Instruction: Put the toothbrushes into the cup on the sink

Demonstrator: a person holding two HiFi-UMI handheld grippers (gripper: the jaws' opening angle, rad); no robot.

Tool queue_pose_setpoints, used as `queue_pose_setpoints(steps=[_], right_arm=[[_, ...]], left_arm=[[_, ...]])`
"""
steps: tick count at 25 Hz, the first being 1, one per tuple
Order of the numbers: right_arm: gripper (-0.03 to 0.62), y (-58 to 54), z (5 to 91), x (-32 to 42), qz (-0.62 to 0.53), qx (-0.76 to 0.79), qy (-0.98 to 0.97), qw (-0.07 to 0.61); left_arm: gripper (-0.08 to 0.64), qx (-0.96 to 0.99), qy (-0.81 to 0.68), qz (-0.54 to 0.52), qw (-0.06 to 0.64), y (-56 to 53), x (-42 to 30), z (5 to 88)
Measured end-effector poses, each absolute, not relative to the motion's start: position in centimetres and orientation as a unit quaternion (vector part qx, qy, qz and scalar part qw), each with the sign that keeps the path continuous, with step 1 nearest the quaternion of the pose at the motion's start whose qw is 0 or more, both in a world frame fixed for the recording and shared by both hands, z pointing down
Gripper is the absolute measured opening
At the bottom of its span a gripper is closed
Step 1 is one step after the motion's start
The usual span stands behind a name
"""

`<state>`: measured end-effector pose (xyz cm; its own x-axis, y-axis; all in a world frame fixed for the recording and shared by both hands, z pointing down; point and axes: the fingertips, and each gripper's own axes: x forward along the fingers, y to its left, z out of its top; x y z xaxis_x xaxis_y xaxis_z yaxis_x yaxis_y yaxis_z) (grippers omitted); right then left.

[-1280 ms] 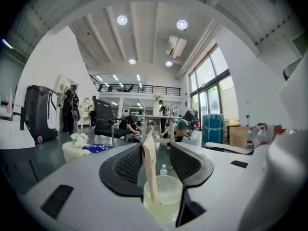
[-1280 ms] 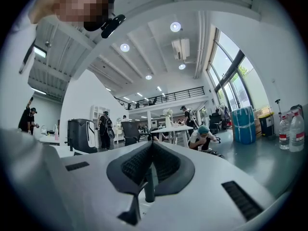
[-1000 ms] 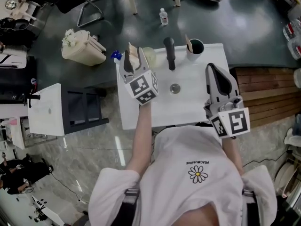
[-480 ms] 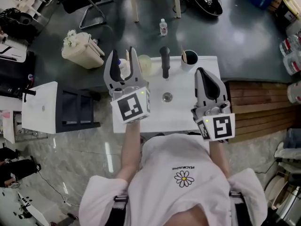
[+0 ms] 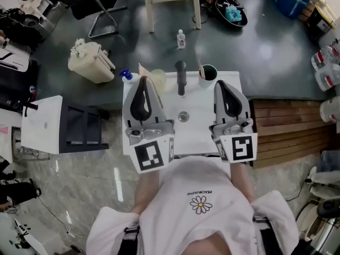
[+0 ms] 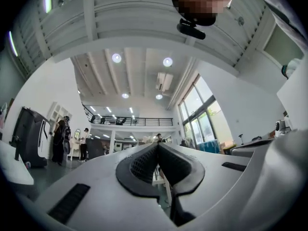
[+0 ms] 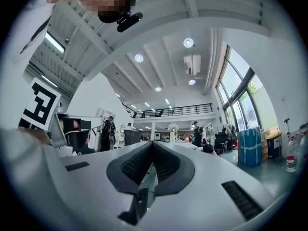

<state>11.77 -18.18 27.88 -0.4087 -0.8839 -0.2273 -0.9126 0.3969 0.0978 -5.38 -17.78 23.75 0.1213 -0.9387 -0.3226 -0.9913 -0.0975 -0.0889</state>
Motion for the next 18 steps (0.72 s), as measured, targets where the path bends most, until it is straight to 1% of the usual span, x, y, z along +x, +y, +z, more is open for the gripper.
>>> queue_pose_setpoints(steps=[5,11,18], right_arm=[[0.012,-18.1,27.7,12.2,0.093,-0.543,0.831,0.074],[0.011,-18.2,28.5,12.2,0.094,-0.549,0.828,0.059],[0.011,-18.1,28.2,12.5,0.091,-0.551,0.827,0.061]], left_arm=[[0.015,-0.741,0.654,0.089,0.120,-17.5,-5.0,25.0],[0.015,-0.740,0.657,0.088,0.116,-17.8,-5.4,25.4],[0.015,-0.738,0.661,0.090,0.105,-17.9,-5.8,25.5]])
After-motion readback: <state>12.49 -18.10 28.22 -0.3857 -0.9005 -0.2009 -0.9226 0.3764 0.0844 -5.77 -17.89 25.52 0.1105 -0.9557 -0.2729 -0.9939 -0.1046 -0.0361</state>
